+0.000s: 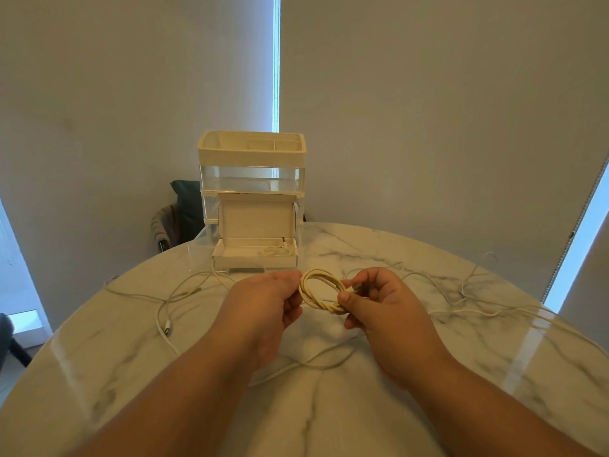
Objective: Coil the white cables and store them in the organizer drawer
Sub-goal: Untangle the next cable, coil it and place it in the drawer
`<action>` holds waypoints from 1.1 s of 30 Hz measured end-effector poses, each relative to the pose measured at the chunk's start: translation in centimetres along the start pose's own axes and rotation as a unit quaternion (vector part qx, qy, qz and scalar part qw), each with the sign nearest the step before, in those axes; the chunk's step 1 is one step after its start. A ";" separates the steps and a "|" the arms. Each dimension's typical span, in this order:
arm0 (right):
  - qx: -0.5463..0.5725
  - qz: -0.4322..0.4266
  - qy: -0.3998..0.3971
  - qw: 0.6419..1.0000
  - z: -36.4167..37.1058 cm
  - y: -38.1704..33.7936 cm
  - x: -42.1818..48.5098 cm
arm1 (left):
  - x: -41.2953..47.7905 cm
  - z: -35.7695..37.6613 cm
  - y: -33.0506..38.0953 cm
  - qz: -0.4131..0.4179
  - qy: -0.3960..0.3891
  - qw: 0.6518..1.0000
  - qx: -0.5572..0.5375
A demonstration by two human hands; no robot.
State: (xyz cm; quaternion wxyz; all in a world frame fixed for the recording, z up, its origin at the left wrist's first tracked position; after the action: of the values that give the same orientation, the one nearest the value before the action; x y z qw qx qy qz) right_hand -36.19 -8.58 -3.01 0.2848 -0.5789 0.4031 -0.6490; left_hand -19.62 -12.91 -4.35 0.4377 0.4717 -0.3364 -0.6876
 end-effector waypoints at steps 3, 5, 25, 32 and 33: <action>0.001 -0.009 0.001 1.000 0.0 -0.1 0.1 | 0.4 -0.7 0.1 0.020 0.033 0.999 -0.021; -0.003 -0.007 0.001 1.000 0.1 0.0 0.0 | 0.4 -1.1 0.2 0.031 0.061 0.997 -0.023; -0.032 -0.002 0.021 0.999 -0.7 0.0 -0.2 | -1.1 1.4 0.2 0.054 -0.044 0.997 0.039; -0.005 0.010 -0.052 0.999 0.0 0.2 -0.4 | -0.8 1.0 0.0 0.053 -0.025 0.996 0.070; -0.022 0.014 -0.071 0.997 0.3 0.2 -0.5 | -0.7 1.0 0.0 0.052 -0.027 0.997 0.059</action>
State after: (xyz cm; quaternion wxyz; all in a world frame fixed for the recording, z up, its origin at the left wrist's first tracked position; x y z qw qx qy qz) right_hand -35.88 -8.32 -3.42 0.3085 -0.6242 0.4043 -0.5931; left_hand -20.39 -12.23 -3.77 0.4347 0.4599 -0.4121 -0.6555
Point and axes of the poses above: each hand's wrist, its own x-axis towards the middle knuckle, its own z-axis out of the palm, y = z × x, the point moved 6 cm from there along x, towards the middle knuckle, and after that the axes turned 15 degrees about -z, right-handed, at the moved point
